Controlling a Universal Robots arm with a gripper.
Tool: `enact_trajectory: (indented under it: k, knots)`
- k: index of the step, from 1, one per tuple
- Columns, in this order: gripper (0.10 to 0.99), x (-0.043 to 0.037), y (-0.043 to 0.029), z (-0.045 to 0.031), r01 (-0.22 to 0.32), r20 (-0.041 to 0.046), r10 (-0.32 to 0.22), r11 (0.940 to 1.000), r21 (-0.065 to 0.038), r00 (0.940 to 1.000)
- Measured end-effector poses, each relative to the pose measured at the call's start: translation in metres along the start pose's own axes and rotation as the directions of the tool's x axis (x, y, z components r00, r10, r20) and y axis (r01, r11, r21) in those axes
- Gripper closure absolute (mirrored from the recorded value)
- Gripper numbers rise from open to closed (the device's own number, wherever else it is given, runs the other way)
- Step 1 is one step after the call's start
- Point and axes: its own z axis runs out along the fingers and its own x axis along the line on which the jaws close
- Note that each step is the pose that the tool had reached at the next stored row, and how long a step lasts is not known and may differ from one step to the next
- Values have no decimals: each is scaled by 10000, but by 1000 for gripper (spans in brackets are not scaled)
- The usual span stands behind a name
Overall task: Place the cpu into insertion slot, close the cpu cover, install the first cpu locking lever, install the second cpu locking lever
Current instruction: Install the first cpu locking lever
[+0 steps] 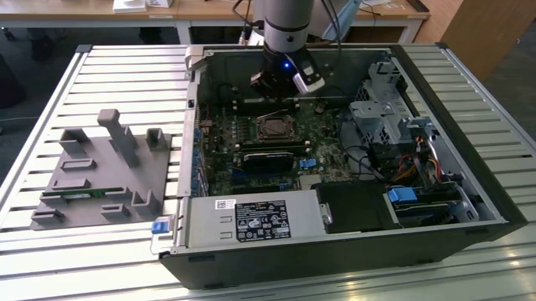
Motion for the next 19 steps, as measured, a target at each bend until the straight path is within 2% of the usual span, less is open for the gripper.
enact_trajectory:
  k: [9, 15, 19]
  knots:
    - [980, -40, -8, 64, 2, -2, -2, 9999, 120, 10000]
    - [980, -60, -9, 77, 3, -3, -3, 9996, 294, 10000]
    - [980, -67, -11, 90, 5, -5, -5, 9994, 333, 10000]
